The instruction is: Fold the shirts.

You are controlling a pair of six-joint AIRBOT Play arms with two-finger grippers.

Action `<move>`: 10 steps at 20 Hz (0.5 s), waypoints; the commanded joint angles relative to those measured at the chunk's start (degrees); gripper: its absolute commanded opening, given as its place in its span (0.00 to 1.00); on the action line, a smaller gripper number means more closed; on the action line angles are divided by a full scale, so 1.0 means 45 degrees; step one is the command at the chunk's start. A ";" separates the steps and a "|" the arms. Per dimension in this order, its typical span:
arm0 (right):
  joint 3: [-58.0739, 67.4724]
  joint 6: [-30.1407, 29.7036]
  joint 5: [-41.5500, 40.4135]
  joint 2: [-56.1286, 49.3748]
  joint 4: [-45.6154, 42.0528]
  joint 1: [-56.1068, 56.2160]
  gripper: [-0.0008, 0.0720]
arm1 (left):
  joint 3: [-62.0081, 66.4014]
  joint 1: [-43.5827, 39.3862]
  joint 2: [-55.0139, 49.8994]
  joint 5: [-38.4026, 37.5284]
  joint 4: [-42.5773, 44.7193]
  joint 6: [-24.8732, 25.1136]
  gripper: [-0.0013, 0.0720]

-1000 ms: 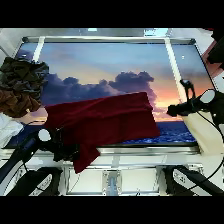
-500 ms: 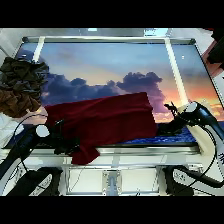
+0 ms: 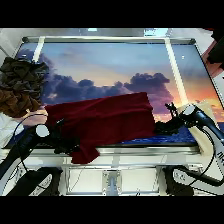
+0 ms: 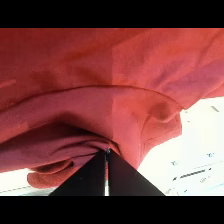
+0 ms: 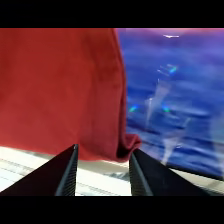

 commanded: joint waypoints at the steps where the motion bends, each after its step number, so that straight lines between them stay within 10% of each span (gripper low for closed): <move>1: -0.0029 0.0194 -0.0563 -0.0340 0.0010 0.0015 0.39 | 0.0015 0.0000 0.0005 -0.0005 0.0000 0.0019 0.03; 3: -0.0024 -0.0155 -0.0665 -0.0335 0.0102 0.0015 0.05 | 0.0024 -0.0005 0.0005 0.0000 0.0000 0.0024 0.03; 10: 0.1311 -0.0709 0.0865 -0.0194 -0.0238 0.0015 0.05 | 0.3279 0.0005 0.0015 -0.0588 0.2453 0.0282 0.03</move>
